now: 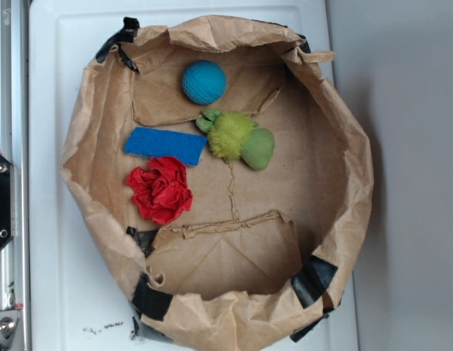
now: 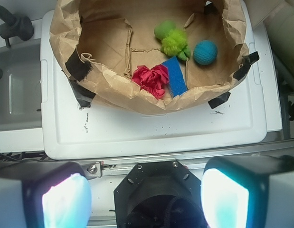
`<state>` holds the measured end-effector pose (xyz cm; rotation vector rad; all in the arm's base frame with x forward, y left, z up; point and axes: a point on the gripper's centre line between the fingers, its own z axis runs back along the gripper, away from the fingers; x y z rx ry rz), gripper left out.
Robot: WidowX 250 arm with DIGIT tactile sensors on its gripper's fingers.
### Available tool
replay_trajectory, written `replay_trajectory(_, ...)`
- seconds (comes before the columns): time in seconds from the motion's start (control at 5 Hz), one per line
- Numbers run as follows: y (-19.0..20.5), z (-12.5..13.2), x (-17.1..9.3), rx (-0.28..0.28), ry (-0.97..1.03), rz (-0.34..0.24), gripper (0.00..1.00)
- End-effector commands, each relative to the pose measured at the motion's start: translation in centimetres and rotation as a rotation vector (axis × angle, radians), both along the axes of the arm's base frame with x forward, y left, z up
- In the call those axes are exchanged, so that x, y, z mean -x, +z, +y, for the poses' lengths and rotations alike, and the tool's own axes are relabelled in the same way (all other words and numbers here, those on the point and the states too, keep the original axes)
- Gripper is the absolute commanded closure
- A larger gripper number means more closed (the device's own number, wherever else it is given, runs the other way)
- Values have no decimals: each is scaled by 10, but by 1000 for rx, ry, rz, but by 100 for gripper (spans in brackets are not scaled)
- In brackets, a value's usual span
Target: Grab the green animal.
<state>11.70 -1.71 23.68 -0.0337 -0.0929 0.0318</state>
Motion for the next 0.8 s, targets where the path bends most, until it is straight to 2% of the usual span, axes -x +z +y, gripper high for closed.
replay_trajectory(0.0,0,0,0,0,0,0,0)
replay_trajectory(0.2,0,3,-10,37,-146,0,0)
replay_trajectory(0.4,2,10,-33,20,-143,-9,0)
replay_trajectory(0.6,2,10,-33,20,-143,-9,0)
